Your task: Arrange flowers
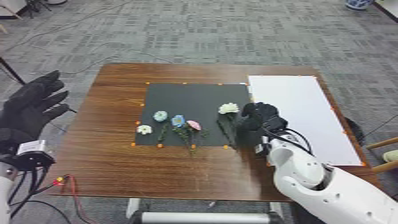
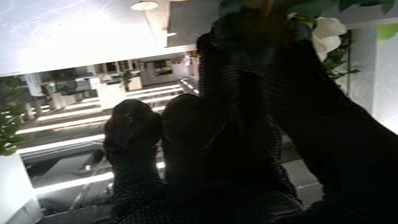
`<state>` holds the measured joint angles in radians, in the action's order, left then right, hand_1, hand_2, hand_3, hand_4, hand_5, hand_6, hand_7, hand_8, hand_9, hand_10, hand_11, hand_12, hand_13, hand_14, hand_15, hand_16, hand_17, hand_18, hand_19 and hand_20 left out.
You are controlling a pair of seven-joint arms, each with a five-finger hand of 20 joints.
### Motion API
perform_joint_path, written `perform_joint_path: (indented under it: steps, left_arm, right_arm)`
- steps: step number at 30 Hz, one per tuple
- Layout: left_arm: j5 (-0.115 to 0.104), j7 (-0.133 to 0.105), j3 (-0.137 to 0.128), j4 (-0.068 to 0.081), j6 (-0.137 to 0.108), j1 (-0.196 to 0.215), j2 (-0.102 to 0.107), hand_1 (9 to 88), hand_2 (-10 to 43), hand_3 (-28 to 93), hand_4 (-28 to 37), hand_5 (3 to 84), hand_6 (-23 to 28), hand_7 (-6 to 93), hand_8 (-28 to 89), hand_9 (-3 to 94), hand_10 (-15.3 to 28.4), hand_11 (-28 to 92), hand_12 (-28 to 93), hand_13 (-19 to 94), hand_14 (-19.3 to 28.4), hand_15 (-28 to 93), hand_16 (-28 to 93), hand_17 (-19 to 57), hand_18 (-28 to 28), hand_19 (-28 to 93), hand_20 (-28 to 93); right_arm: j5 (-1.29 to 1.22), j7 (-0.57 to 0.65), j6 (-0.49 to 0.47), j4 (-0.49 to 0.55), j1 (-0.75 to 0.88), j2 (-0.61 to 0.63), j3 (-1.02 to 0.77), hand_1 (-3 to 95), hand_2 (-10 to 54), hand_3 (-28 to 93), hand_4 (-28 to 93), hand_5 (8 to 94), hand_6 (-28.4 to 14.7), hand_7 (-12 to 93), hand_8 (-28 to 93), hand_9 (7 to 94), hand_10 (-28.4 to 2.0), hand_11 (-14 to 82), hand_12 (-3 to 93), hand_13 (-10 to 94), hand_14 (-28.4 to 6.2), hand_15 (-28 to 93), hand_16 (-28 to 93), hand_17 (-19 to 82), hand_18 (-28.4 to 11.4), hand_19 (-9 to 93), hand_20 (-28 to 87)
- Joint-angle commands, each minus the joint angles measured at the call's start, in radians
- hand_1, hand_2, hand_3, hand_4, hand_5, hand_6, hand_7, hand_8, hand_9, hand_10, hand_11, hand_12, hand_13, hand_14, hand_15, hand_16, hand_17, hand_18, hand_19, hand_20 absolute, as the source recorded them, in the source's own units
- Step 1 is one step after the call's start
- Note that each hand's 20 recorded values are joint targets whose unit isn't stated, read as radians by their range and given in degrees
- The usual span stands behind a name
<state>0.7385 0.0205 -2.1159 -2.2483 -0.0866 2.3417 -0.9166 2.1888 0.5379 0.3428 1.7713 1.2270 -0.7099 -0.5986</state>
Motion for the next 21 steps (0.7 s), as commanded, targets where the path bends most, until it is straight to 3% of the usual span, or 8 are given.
perform_joint_path:
  steps: [1, 9, 10, 11, 14, 16, 18, 21]
  left_arm:
    - [0.001, 0.002, -0.007, -0.009, 0.002, 0.014, -0.012, 23.5, -1.1, 68, -28.3, 20.0, 1.3, 20.4, -10, 15.9, 8.9, 18, 19, 5, 12.0, 41, -5, -13.3, 18.1, 37, 11]
    - [0.002, 0.001, -0.011, -0.014, 0.002, 0.024, -0.019, 23.5, -1.2, 68, -28.3, 20.0, 1.3, 20.3, -10, 15.9, 8.8, 18, 19, 5, 12.1, 41, -5, -13.3, 18.1, 37, 11]
    - [0.002, 0.004, -0.010, -0.013, 0.003, 0.021, -0.020, 23.5, -1.2, 68, -28.3, 20.0, 1.3, 20.3, -10, 15.9, 8.9, 18, 18, 5, 12.0, 41, -5, -13.3, 18.1, 37, 11]
    - [0.001, 0.002, -0.011, -0.013, 0.003, 0.022, -0.019, 23.5, -1.1, 68, -28.3, 20.0, 1.3, 20.2, -10, 15.9, 8.8, 18, 18, 5, 12.0, 41, -5, -13.3, 18.1, 37, 11]
    - [-0.002, -0.004, -0.012, -0.009, -0.012, 0.025, -0.017, 23.4, -1.1, 68, -28.3, 20.0, 1.3, 20.2, -10, 15.9, 8.8, 18, 18, 5, 12.1, 41, -5, -13.3, 18.1, 37, 11]
    - [-0.002, -0.001, -0.020, -0.012, -0.012, 0.034, -0.024, 23.4, -1.2, 68, -28.3, 20.0, 1.3, 20.2, -10, 15.8, 8.8, 18, 18, 5, 12.1, 41, -5, -13.3, 18.1, 37, 11]
    - [-0.002, -0.005, -0.022, -0.014, -0.012, 0.041, -0.028, 23.4, -1.2, 68, -28.3, 20.0, 1.3, 20.2, -10, 15.8, 8.9, 18, 18, 5, 12.1, 41, -5, -13.3, 18.1, 37, 11]
    - [-0.004, -0.006, -0.022, -0.017, -0.012, 0.049, -0.032, 23.5, -1.2, 68, -28.3, 19.9, 1.3, 20.2, -10, 15.8, 8.9, 18, 18, 5, 12.0, 41, -5, -13.3, 18.1, 37, 11]
  right_arm:
    - [0.001, -0.026, -0.004, 0.037, 0.039, 0.013, -0.034, 37.5, -9.5, 87, -28, 54.7, 0.1, 36, -17, 59.8, -9.6, 33.7, 25.2, 65, -7.0, 83, 34, 37, -20.1, 93, 57]
    - [0.025, 0.000, 0.056, 0.095, 0.074, 0.048, -0.086, 34.4, -9.5, 87, -28, 48.0, -2.8, 31, -15, 52.1, -11.6, 30.0, 22.9, 63, -7.6, 83, 33, 36, -20.3, 93, 57]
    - [0.032, -0.008, 0.104, 0.100, 0.073, 0.061, -0.087, 33.3, -9.5, 87, -28, 45.6, -4.2, 29, -14, 48.7, -12.5, 28.5, 22.5, 61, -8.0, 83, 33, 35, -20.2, 92, 57]
    - [0.005, -0.097, 0.123, 0.103, 0.099, 0.072, -0.135, 31.5, -9.5, 88, -28, 44.3, -4.8, 28, -14, 47.3, -13.0, 28.6, 22.8, 61, -8.7, 83, 32, 35, -20.2, 92, 57]
    - [-0.297, -0.495, -0.083, 0.119, 0.221, 0.061, -0.385, 27.9, -1.5, 89, -24, 44.7, -4.2, 27, -12, 50.9, -14.0, 43.4, 29.1, 62, -9.3, 85, 33, 36, -20.5, 93, 58]
    - [-0.340, -0.663, -0.267, 0.105, 0.255, 0.041, -0.485, 32.2, 1.1, 89, -24, 45.8, -3.1, 28, -13, 54.7, -13.4, 47.6, 43.6, 65, -9.6, 85, 37, 39, -20.5, 93, 61]
    - [-0.318, -0.717, -0.290, 0.108, 0.268, 0.046, -0.490, 37.3, 1.2, 88, -25, 47.6, -1.6, 29, -14, 61.1, -12.7, 46.7, 56.7, 67, -9.7, 84, 40, 40, -20.6, 93, 64]
    - [-0.317, -0.767, -0.440, 0.130, 0.297, 0.042, -0.517, 38.9, 2.1, 89, -25, 49.9, -0.3, 30, -15, 64.8, -12.2, 47.8, 59.8, 69, -9.2, 84, 41, 42, -20.6, 93, 65]
